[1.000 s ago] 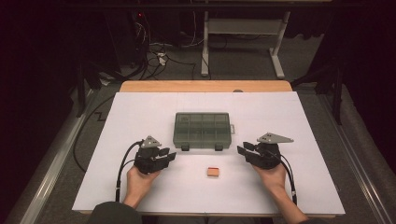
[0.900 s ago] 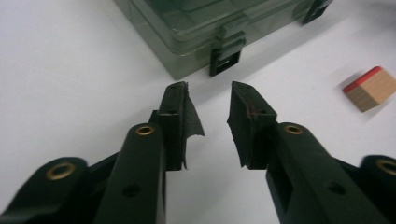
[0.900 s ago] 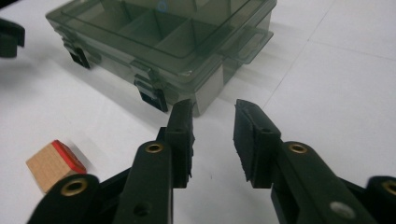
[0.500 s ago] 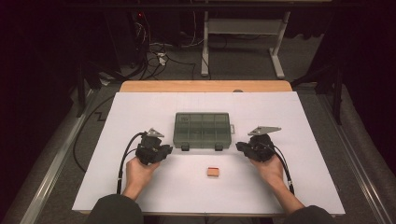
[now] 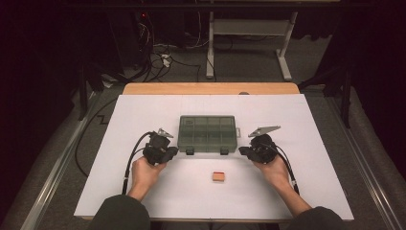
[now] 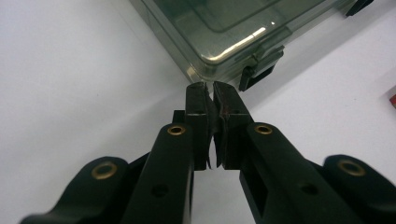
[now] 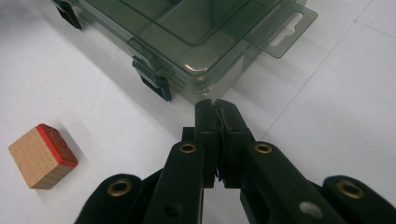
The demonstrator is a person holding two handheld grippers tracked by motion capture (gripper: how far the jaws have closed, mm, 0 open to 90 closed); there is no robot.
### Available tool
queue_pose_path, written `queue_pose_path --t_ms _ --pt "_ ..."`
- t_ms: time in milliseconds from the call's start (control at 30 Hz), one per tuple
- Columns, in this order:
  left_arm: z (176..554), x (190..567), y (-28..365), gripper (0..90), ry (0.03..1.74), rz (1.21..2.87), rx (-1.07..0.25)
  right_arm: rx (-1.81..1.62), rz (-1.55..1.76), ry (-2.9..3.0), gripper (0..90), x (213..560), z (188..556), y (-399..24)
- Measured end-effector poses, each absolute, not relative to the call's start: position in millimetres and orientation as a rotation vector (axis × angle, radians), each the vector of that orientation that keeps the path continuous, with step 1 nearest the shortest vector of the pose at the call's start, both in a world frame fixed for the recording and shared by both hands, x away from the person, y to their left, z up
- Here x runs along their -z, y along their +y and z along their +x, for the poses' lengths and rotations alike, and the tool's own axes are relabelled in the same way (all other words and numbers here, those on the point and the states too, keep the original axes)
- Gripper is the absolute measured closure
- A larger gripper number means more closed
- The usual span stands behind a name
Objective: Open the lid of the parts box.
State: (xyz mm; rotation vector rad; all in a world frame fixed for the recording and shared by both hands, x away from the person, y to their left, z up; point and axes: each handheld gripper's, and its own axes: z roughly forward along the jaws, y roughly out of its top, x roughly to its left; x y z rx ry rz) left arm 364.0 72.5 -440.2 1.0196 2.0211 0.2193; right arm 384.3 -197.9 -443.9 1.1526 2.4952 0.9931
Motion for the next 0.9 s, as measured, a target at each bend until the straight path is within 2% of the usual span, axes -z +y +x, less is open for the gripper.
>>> queue_pose_path --t_ms 333,900 --pt "365.3 444.3 68.3 84.3 2.029 1.035 -0.261 -0.983 1.162 2.519 88.3 441.5 388.3 -193.2" --pt "365.8 439.1 65.3 82.1 2.033 0.988 -0.251 -1.051 1.190 2.478 86.6 440.0 390.8 -194.4"
